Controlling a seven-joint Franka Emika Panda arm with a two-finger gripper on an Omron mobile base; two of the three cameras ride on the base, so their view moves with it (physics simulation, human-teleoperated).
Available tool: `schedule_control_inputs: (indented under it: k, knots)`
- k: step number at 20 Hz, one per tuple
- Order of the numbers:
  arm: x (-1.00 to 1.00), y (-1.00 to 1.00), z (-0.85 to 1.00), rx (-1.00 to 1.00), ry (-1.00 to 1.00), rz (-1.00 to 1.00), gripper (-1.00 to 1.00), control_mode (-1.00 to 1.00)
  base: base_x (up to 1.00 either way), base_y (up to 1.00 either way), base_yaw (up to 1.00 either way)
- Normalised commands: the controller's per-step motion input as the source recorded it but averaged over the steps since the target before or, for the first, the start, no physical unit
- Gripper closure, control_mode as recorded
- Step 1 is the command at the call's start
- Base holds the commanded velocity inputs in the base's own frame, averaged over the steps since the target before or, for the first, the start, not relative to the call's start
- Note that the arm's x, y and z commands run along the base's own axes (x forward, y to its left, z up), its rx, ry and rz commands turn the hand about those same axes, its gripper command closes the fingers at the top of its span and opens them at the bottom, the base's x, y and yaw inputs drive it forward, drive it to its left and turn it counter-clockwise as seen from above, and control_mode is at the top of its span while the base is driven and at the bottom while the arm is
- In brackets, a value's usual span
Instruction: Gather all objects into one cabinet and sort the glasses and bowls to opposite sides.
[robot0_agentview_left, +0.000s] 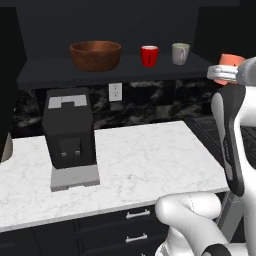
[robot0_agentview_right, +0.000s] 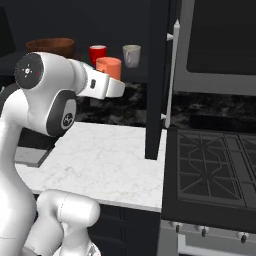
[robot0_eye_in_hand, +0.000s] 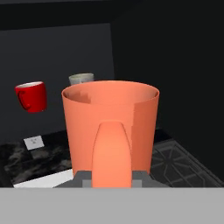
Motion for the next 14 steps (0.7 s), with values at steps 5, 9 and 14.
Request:
schedule_control_inputs:
  k: [5, 9, 14]
  knots:
    - [0.26, 0.05, 0.07, 0.00, 0.00, 0.00, 1.00, -1.00, 0.00, 0.00, 0.00]
    - [0.38, 0.00, 0.10, 0.00, 0.00, 0.00, 1.00, -1.00, 0.00, 0.00, 0.00]
    - [0.46, 0.00, 0.00, 0.00, 0.00, 0.00, 1.00, -1.00, 0.00, 0.00, 0.00]
